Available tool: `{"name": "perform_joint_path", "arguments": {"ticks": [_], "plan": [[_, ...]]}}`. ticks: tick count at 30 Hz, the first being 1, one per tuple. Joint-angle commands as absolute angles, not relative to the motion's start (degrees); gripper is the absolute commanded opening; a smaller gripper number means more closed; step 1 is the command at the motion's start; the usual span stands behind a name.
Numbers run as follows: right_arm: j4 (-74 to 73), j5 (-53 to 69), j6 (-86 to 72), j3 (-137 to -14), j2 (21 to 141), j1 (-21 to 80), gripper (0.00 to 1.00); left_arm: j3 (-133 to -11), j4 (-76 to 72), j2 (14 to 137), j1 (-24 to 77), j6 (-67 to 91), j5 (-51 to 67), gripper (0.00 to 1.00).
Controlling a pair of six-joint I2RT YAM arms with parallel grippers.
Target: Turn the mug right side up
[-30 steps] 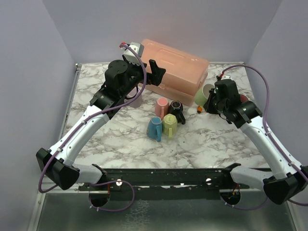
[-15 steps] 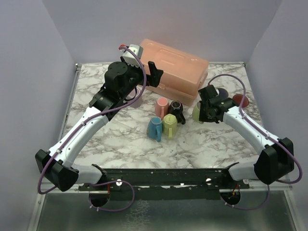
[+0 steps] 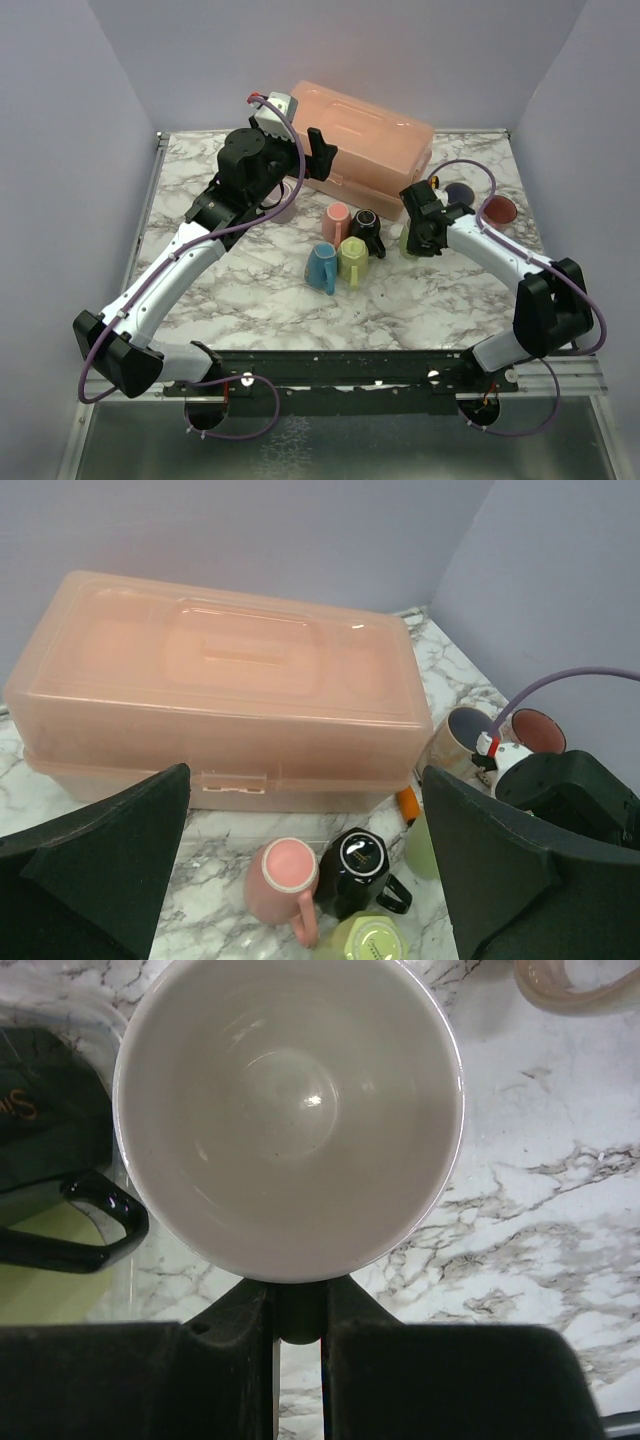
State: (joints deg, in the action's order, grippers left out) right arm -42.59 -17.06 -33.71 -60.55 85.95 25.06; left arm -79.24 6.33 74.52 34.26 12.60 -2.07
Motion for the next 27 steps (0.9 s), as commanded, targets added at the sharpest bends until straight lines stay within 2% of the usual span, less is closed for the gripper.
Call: {"name": "perform_joint_path", "arguments": {"ticks": [1,3,7,14,16,22,27], "plan": [[-37.77,-21.67,-36.78,-59.48,87.46,25.05,0.00,-78.88,8.33,73.83,34.45,10.97,-3.35,0.98],[-37.19,-22.43,-37.41,-59.17,88.16,25.07,0.02,-78.57,8.59,73.68,34.47,10.81,-3.69,0.98],[-37.11,-23.22,-38.01,-59.07,88.91,25.05,0.16,-77.53,9.29,73.72,34.45,10.67,-5.41,0.98],[-34.42,-18.62,-37.45,-57.01,82.18,25.05,0.51,-75.91,9.63,72.88,34.45,11.78,-4.23,0.98],[-35.78,-18.92,-37.90,-57.54,80.29,25.06,0.58,-75.21,9.66,73.09,34.45,12.01,-4.80,0.98],[-37.15,-22.14,-38.11,-59.33,73.94,25.04,0.64,-72.19,9.65,73.79,34.45,11.34,-8.98,0.98],[-35.93,-22.52,-37.13,-62.02,71.73,25.05,0.64,-70.52,13.88,76.12,34.15,2.80,-15.03,0.99]]}}
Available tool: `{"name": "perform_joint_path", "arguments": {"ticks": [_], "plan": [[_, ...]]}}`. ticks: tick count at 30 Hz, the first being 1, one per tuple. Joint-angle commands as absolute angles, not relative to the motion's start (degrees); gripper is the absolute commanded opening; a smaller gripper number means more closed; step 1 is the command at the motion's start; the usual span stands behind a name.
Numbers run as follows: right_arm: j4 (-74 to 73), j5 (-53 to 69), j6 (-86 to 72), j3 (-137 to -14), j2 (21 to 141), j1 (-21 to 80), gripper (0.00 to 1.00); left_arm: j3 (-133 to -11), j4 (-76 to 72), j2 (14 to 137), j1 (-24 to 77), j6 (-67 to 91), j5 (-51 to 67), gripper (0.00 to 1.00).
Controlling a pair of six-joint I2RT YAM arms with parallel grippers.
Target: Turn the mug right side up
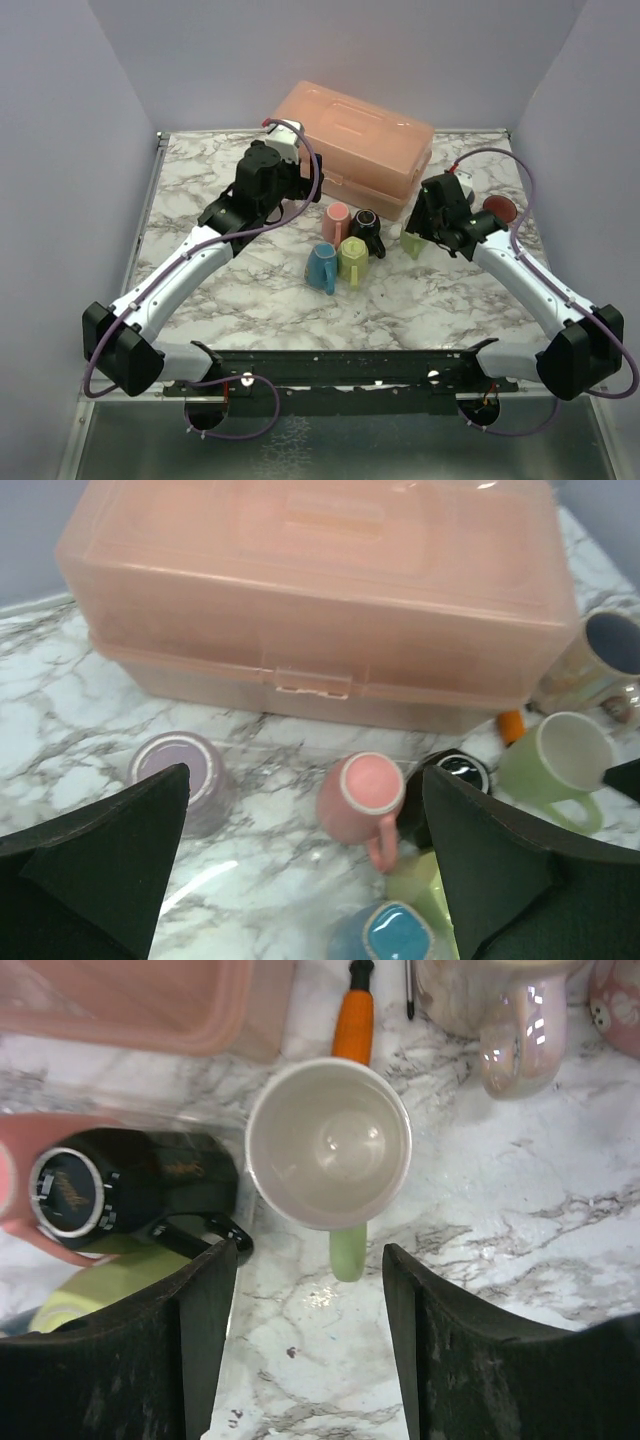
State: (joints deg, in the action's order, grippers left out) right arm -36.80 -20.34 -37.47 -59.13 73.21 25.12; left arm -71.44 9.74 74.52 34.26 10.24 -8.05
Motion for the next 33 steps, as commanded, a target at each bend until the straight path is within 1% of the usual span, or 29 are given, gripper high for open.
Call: {"name": "perform_joint_path", "arguments": {"ticks": [1,4,10,14,17,21,27,30,33], "plan": [[-35.74,-22.24,-36.90,-62.36,71.85,25.05,0.64,-70.83,15.50,77.11,33.99,0.65,-16.46,0.99],[-35.60,-21.14,-36.55,-63.00,72.58,25.05,0.64,-70.82,19.13,79.48,31.97,-5.07,-18.43,0.99],[-34.33,-18.48,-35.70,-62.46,73.78,25.05,0.64,-69.88,21.33,84.19,23.02,-2.11,-8.75,0.99],[-33.65,-18.44,-36.86,-61.97,73.81,25.05,0.65,-70.20,20.98,88.05,20.59,-1.13,-6.88,0.99],[-33.08,-18.26,-37.00,-61.91,73.74,25.05,0.65,-70.81,18.98,91.50,18.14,0.56,-1.99,0.99],[-32.63,-19.34,-37.09,-62.11,73.26,25.05,0.65,-70.08,14.10,94.44,17.32,2.20,1.29,0.99],[-32.40,-19.51,-36.97,-62.77,73.28,25.05,0.65,-70.70,11.26,99.06,16.08,1.79,0.48,0.99],[-32.60,-19.52,-36.80,-62.98,73.63,25.05,0.65,-71.45,10.92,101.29,15.52,1.78,1.89,0.99],[-32.78,-19.68,-36.66,-63.06,73.76,25.05,0.65,-71.85,11.76,101.71,15.38,4.09,6.39,0.94]]}}
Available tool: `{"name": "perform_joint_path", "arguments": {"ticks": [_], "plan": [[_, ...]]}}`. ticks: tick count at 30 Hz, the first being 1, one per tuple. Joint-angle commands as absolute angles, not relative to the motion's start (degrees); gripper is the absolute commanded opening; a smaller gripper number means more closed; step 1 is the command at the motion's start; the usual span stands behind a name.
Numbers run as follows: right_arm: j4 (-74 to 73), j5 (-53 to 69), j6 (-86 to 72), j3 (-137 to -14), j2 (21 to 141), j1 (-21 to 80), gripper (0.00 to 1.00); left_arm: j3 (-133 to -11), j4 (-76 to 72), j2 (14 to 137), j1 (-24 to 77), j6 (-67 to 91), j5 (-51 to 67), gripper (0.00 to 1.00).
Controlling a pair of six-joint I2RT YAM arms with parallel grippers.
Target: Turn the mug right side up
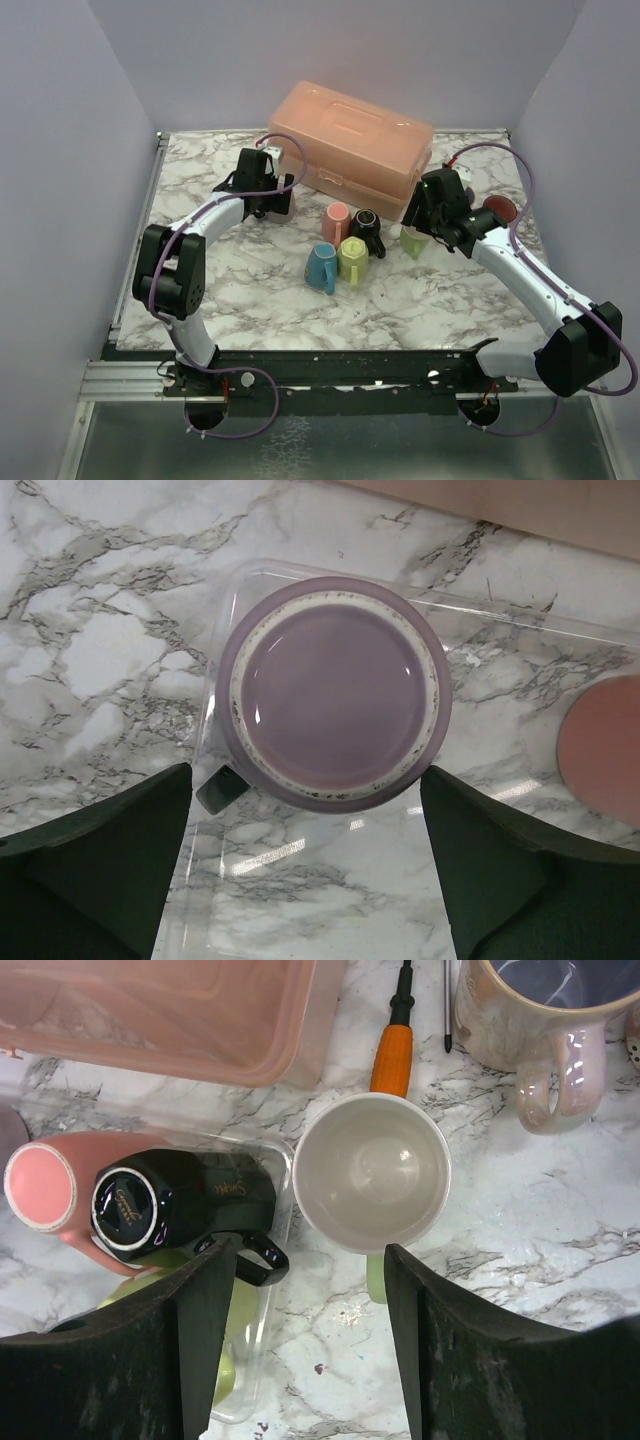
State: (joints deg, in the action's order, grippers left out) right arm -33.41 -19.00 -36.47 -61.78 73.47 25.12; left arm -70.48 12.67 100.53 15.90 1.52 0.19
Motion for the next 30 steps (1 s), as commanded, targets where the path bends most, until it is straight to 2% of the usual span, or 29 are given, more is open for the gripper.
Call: {"name": "perform_joint_path", "arguments": {"ticks": [1,13,16,20,22,26,30], "plan": [[-32.86,-19.81,-36.65,-63.10,73.84,25.05,0.65,-71.46,11.83,101.32,15.38,4.93,7.97,0.93],[-32.15,-18.53,-35.69,-63.15,75.57,24.96,0.65,-65.73,10.52,97.18,15.51,6.96,11.24,0.87],[-32.13,-17.99,-35.77,-63.14,76.00,24.97,0.65,-64.35,10.40,96.12,15.79,7.03,11.72,0.77],[-31.92,-17.61,-35.75,-62.82,75.91,24.96,0.65,-63.04,10.28,94.61,16.38,6.46,11.73,0.56],[-31.44,-17.12,-35.85,-62.60,75.68,24.97,0.65,-62.78,10.36,94.39,16.60,6.01,9.99,0.49],[-30.69,-16.23,-36.01,-62.14,75.56,24.96,0.65,-63.07,11.28,95.36,16.83,5.84,7.22,0.43],[-30.89,-15.87,-36.24,-62.13,75.81,24.96,0.65,-63.58,12.22,96.42,17.66,5.62,5.38,0.42]]}}
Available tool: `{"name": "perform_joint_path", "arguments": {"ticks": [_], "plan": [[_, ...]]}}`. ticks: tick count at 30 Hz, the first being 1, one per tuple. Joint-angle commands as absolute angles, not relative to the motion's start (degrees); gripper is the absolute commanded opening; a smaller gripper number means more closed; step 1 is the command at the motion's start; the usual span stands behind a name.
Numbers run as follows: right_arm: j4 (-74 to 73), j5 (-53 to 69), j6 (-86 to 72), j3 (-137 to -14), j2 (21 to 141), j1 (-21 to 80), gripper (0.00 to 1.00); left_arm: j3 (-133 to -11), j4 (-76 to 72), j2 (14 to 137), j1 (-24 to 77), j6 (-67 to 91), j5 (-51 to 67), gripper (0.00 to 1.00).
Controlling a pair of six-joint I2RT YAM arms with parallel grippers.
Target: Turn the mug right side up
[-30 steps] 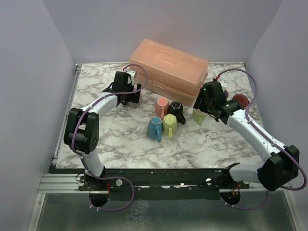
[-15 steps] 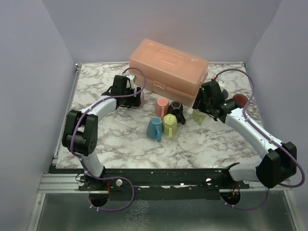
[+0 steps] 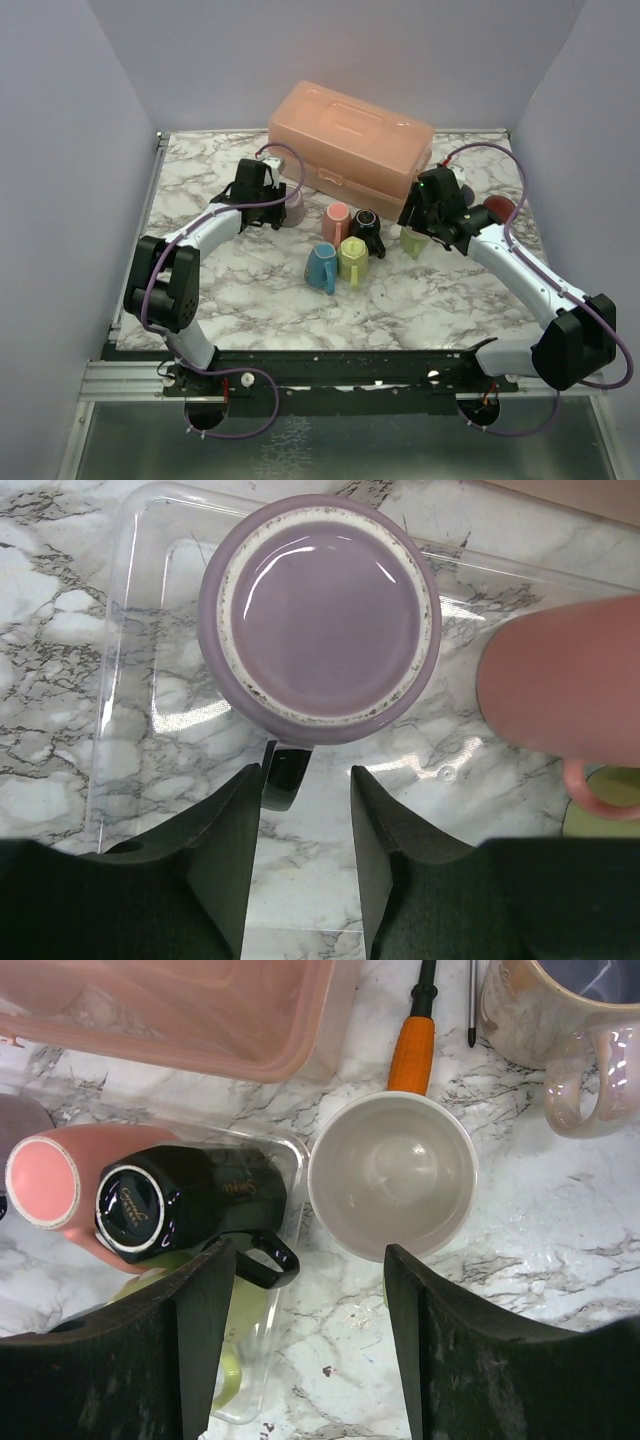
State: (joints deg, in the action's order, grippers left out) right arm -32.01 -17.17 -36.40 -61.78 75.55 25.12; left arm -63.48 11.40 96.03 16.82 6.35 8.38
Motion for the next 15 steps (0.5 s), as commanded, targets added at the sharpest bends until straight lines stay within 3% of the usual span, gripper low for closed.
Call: {"name": "perform_joint_path", "arguments": {"ticks": [1,7,15], "plan": [[-30.74,-15.72,-36.34,-61.98,75.72,24.96,0.65,-64.00,12.67,97.16,17.80,5.20,5.44,0.42],[-30.67,-14.62,-36.74,-61.22,75.52,24.96,0.65,-69.38,17.21,101.84,17.80,2.65,5.83,0.37],[-31.27,-14.88,-37.20,-60.24,74.38,25.02,0.65,-70.18,17.66,102.59,17.85,2.82,5.58,0.15]]}}
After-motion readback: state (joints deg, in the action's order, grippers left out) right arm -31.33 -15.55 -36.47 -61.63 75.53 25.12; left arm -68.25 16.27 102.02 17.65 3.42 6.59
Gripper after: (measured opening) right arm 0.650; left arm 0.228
